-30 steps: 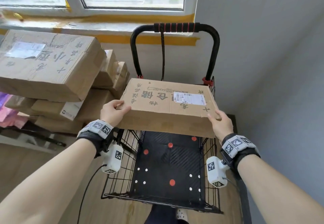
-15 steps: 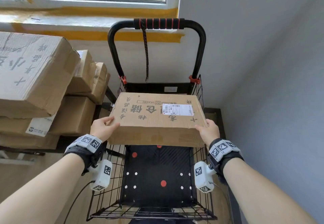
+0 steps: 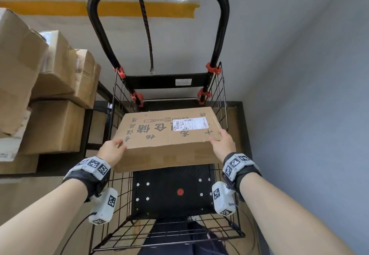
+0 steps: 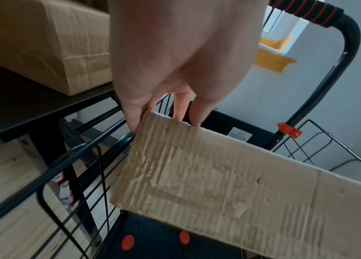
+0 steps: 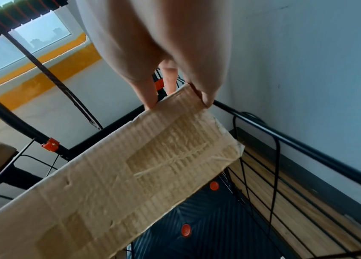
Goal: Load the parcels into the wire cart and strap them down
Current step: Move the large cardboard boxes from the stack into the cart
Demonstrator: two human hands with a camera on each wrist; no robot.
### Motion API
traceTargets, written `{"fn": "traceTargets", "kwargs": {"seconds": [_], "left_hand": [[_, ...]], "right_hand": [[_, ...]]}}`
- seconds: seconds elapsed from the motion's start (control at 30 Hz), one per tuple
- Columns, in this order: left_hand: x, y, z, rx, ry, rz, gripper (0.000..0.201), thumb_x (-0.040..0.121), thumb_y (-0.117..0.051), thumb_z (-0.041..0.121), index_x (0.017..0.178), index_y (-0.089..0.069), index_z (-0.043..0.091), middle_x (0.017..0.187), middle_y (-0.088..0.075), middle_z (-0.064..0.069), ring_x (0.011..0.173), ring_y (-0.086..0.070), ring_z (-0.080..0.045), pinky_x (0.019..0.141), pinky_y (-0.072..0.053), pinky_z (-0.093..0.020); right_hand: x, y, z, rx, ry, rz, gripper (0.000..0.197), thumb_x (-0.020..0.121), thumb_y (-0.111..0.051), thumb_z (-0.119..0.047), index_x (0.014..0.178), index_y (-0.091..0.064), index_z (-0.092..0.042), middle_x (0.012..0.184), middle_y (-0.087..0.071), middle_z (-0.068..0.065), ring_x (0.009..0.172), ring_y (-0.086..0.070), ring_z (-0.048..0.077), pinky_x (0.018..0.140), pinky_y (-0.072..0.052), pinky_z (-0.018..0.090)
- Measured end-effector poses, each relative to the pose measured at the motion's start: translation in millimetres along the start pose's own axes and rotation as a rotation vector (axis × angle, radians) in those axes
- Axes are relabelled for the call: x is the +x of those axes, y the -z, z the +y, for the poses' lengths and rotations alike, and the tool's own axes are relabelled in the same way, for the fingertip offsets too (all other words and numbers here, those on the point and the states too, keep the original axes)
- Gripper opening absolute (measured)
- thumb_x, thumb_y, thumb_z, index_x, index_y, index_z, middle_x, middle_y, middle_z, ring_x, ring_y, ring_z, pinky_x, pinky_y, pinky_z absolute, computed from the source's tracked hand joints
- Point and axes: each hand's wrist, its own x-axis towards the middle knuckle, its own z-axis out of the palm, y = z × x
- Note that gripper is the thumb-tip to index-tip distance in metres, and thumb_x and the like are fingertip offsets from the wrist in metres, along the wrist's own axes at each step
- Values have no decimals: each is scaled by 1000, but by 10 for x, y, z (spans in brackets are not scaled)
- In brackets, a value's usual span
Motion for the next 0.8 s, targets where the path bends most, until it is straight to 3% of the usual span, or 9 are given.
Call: {"fn": "traceTargets", "kwargs": {"seconds": [0.1, 0.27, 0.33, 0.47, 0.6, 0.7, 0.8], "left_hand": [[46, -53, -10, 50, -12, -38, 45, 94, -51, 35, 131, -51, 10, 130, -53, -15, 109, -56, -30, 87, -50, -38], [198, -151, -99, 145, 9, -136, 58, 83, -52, 61, 125, -53, 20, 120, -59, -8, 103, -57, -26, 87, -53, -41], [269, -206, -118, 183, 16, -160, 59, 82, -52, 62, 122, -53, 20, 117, -60, -7, 101, -58, -25, 86, -53, -40], [416, -334, -108, 250, 47, -173, 61, 80, -52, 65, 123, -51, 21, 115, -59, -8, 101, -57, -27, 86, -52, -41], [597, -489, -99, 346, 93, -198, 81, 63, -45, 83, 118, -51, 24, 111, -59, -9, 101, -56, -30, 88, -50, -41], [745, -612, -136, 346, 115, -245, 83, 60, -46, 84, 116, -51, 25, 109, -60, -7, 99, -57, -29, 88, -51, -41], [847, -713, -157, 299, 129, -285, 73, 69, -57, 74, 117, -53, 19, 104, -62, -2, 92, -61, -22, 83, -54, -38]], "right_hand": [[39, -61, -2, -65, 0, -9, 53, 87, -64, -30, 135, -46, -18, 134, -43, 8, 122, -46, 26, 104, -39, 38], [137, -224, 65, -183, -29, -73, 61, 80, -66, -49, 133, -47, -24, 130, -35, 8, 120, -39, 25, 105, -33, 35], [176, -290, 105, -236, -39, -90, 65, 75, -69, -54, 131, -48, -26, 128, -33, 8, 120, -36, 25, 104, -33, 34], [274, -381, 165, -263, -94, -116, 64, 75, -70, -54, 129, -50, -28, 131, -31, 10, 123, -32, 28, 105, -32, 36], [406, -465, 207, -262, -150, -136, 61, 75, -71, -50, 128, -51, -27, 131, -33, 10, 121, -35, 27, 101, -35, 34], [526, -540, 255, -276, -180, -136, 60, 74, -72, -49, 126, -52, -28, 130, -35, 8, 120, -38, 25, 98, -37, 32], [651, -632, 318, -285, -229, -151, 61, 71, -75, -49, 126, -54, -29, 131, -36, 7, 122, -38, 25, 102, -36, 35]]}}
